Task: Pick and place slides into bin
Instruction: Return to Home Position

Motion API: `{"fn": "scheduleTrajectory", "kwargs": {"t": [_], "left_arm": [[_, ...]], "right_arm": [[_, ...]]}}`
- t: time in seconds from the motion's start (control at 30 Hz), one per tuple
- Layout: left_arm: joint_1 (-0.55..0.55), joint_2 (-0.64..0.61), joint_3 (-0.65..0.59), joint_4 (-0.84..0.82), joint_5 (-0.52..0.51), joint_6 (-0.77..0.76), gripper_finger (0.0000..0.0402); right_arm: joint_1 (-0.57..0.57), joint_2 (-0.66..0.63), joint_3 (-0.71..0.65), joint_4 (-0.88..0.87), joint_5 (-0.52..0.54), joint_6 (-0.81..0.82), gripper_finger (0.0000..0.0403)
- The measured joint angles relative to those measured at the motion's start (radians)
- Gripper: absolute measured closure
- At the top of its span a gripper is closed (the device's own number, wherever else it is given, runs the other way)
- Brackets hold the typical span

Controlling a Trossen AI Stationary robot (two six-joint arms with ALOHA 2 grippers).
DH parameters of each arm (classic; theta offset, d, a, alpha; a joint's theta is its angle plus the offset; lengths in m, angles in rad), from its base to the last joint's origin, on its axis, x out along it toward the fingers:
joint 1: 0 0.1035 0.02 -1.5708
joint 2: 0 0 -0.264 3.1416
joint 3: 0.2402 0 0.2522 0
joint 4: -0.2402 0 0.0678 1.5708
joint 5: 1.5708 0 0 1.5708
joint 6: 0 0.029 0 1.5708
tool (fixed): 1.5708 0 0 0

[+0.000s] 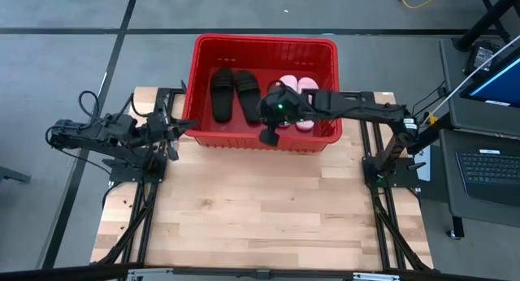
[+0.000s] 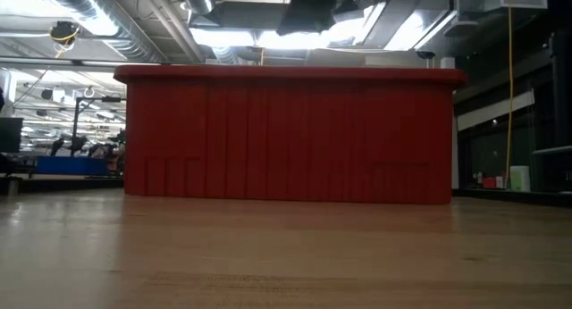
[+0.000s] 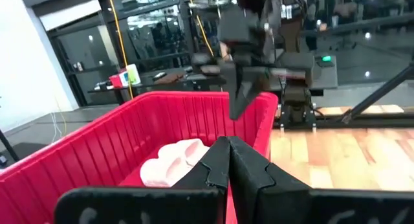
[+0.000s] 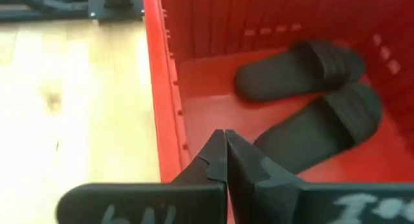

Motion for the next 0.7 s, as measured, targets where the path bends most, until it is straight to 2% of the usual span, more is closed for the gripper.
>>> {"fn": "scheduleTrajectory", "kwargs": {"t": [0.2,0.4,0.6,0.7], "left_arm": [[0.0,-0.061,-0.068,0.023,0.014,0.007,0.0399],[0.0,-0.136,-0.187,0.112,-0.001,0.008,0.04],[0.002,-0.264,-0.294,0.254,-0.007,0.067,0.04],[0.007,-0.332,-0.349,0.287,-0.008,0.062,0.0399]], "right_arm": [[0.005,-0.173,-0.325,0.283,0.002,0.12,0.0403],[0.031,-0.377,-0.615,0.649,0.001,0.12,0.0401],[0.037,-0.519,-0.817,0.956,-0.107,0.09,0.0399],[0.037,-0.562,-0.885,1.016,-0.12,0.09,0.0399]]}}
